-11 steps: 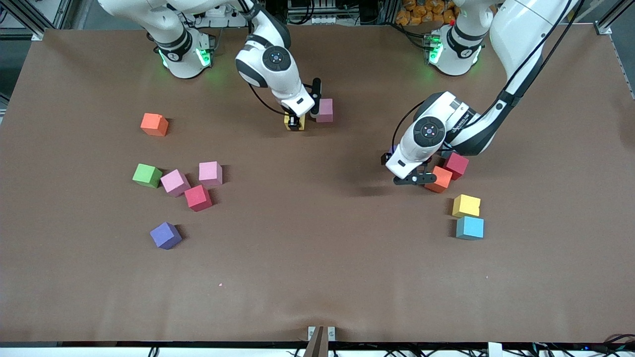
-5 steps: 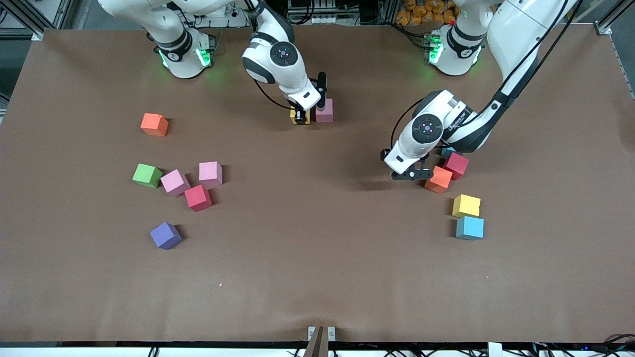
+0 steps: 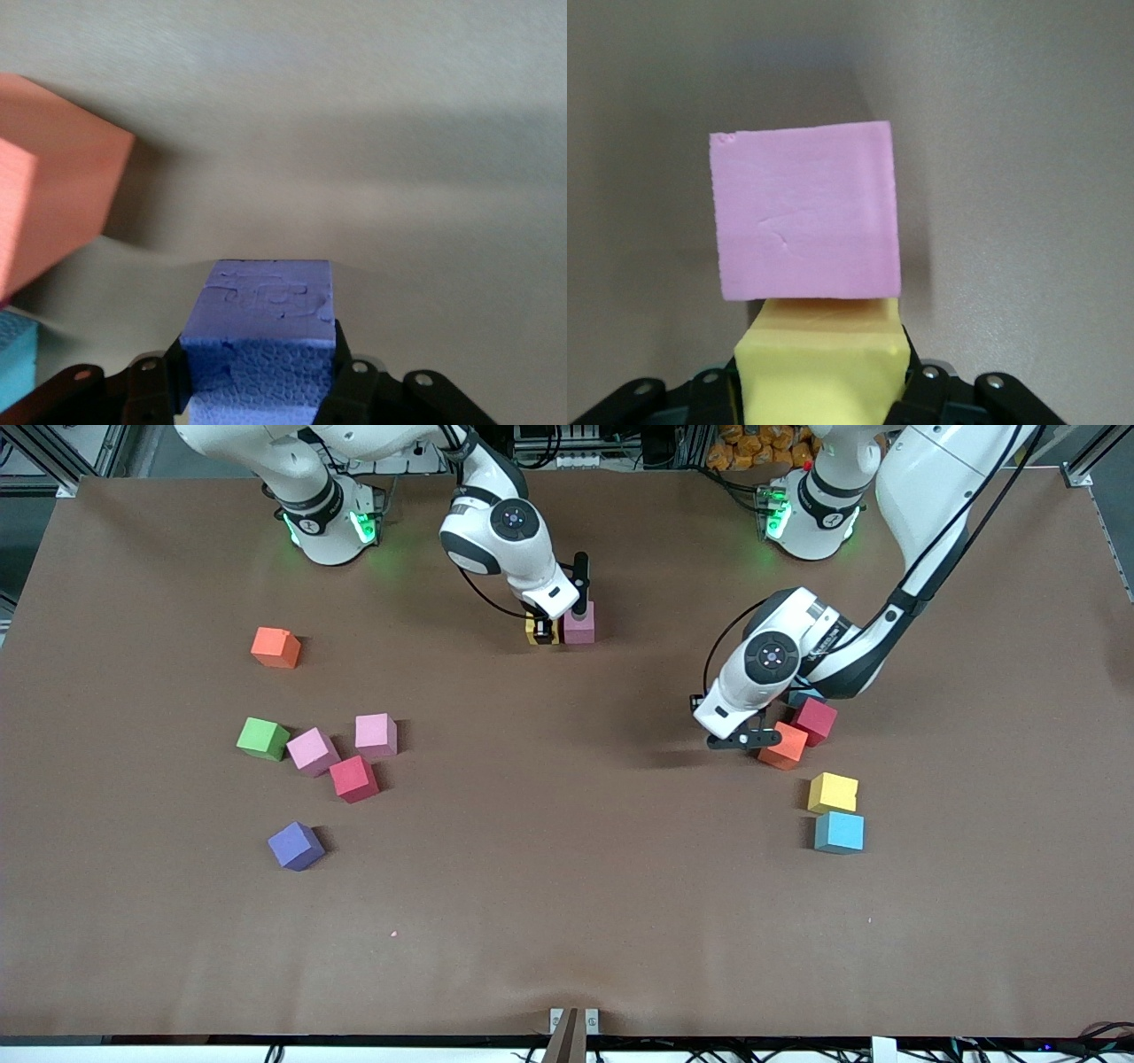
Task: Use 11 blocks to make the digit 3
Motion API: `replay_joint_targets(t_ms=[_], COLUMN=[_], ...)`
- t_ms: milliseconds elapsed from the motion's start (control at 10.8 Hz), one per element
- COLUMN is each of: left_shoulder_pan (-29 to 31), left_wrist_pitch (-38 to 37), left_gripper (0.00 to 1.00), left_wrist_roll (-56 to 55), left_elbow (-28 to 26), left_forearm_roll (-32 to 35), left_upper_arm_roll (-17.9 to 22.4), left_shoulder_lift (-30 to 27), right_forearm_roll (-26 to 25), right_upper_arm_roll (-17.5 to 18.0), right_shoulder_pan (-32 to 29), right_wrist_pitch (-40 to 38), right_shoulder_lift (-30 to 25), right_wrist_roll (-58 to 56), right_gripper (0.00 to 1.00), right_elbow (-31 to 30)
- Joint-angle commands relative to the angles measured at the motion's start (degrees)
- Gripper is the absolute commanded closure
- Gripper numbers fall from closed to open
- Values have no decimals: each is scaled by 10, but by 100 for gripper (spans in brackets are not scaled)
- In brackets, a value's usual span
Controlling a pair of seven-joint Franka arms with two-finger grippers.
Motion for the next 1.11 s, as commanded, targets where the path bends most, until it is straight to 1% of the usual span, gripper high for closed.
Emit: replay_joint_targets(t_ms=[0,277,461,646,738,830,923,1015], left_shoulder_pan=[10,13,13,13,16,37,82,140], left_wrist_pitch=[-24,-44,-44,-44,-48,-52,-55,-56], left_gripper=[88,89,90,90,90,90,90,90], left_wrist_roll=[-76,-195,-267,-359,-403,-444,-470,-476], left_elbow=[-9,-7,-7,-7,-8,-9,-10,-12], left_forearm_roll=[3,-8,-21,-22,-22,-23,-34,-48], left_upper_arm_roll=[-26,-60,-67,-76,-92,-112,-153,-202], left_shoulder_lift=[-37,-45,-45,-45,-45,-47,-47,-47], right_forearm_roll=[-15,-22,-37,-38,-38,-38,-37,-36], right_upper_arm_roll=[2,-1,-15,-17,-18,-18,-19,-20], right_shoulder_pan=[5,6,15,17,17,17,18,18], right_wrist_pitch=[5,5,5,5,5,4,4,3], right_shoulder_lift=[16,20,25,28,29,29,29,29], right_wrist_roll=[19,19,19,20,20,20,20,20], right_gripper=[63,63,63,63,63,63,63,61], right_elbow=[9,17,20,28,31,31,31,31])
